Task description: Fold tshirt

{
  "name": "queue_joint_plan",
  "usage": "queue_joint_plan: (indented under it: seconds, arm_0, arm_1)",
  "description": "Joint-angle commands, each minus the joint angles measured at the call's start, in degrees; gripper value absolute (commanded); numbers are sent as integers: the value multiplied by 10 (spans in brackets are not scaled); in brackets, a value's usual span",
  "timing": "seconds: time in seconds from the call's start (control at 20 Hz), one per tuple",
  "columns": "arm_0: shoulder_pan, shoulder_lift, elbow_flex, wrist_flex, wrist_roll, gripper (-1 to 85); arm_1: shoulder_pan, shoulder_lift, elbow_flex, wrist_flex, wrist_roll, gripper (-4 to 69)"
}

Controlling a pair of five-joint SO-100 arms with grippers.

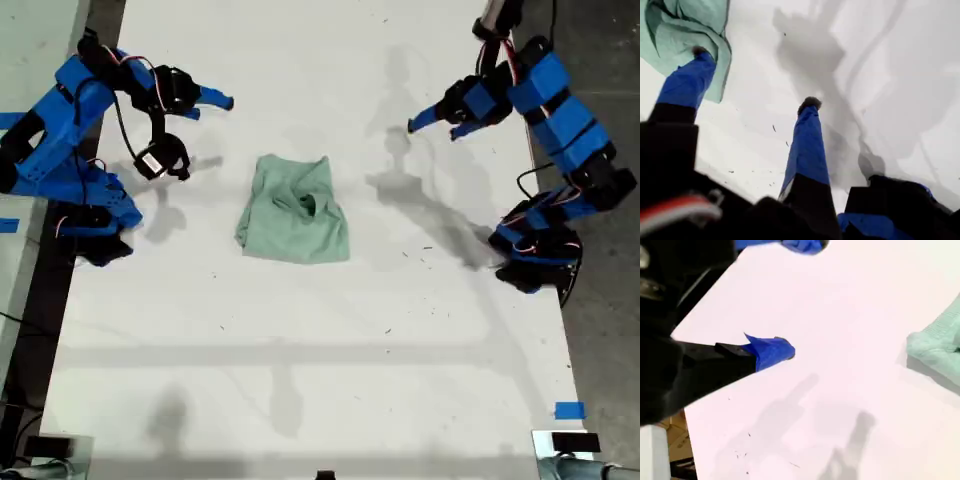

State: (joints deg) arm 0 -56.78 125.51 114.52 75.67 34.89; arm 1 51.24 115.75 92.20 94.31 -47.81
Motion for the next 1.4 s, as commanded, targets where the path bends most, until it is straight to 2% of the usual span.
queue_joint_plan:
  seconds: [0.0,0.05,0.15,0.2,0.25,0.4,0.55,0.65,0.7,0.75,0.8,0.9,1.1,1.2,1.35]
  arm_0:
    - [64,114,110,-71,-29,71]
    - [90,160,163,-90,-45,39]
    - [146,253,259,-120,-82,1]
    - [183,301,305,-135,-99,1]
    - [225,350,344,-158,-121,1]
    - [304,481,483,-209,-204,1]
    - [360,573,562,-226,-254,1]
    - [375,629,608,-235,-271,1]
    - [381,697,650,-227,-289,1]
    - [388,792,682,-175,-316,1]
    - [392,805,675,-154,-319,1]
    - [392,800,679,-155,-317,1]
    - [399,801,680,-154,-318,1]
    - [396,801,680,-154,-318,4]
    - [402,801,680,-153,-322,29]
  arm_1:
    - [-74,131,147,-23,62,326]
    - [-116,172,195,-36,95,292]
    - [-198,252,280,-72,158,144]
    - [-231,287,316,-86,187,49]
    - [-267,320,350,-110,210,-13]
    - [-361,343,431,-237,248,-13]
    - [-421,214,421,-391,247,-12]
    - [-440,63,324,-434,227,-12]
    - [-445,-12,258,-439,214,-13]
    - [-448,-82,193,-444,202,-13]
    - [-451,-149,127,-446,189,-14]
    - [-455,-281,-8,-435,168,-14]
    - [-455,-502,-300,-352,125,-15]
    - [-443,-556,-381,-330,106,-15]
    - [-397,-564,-394,-326,76,-15]
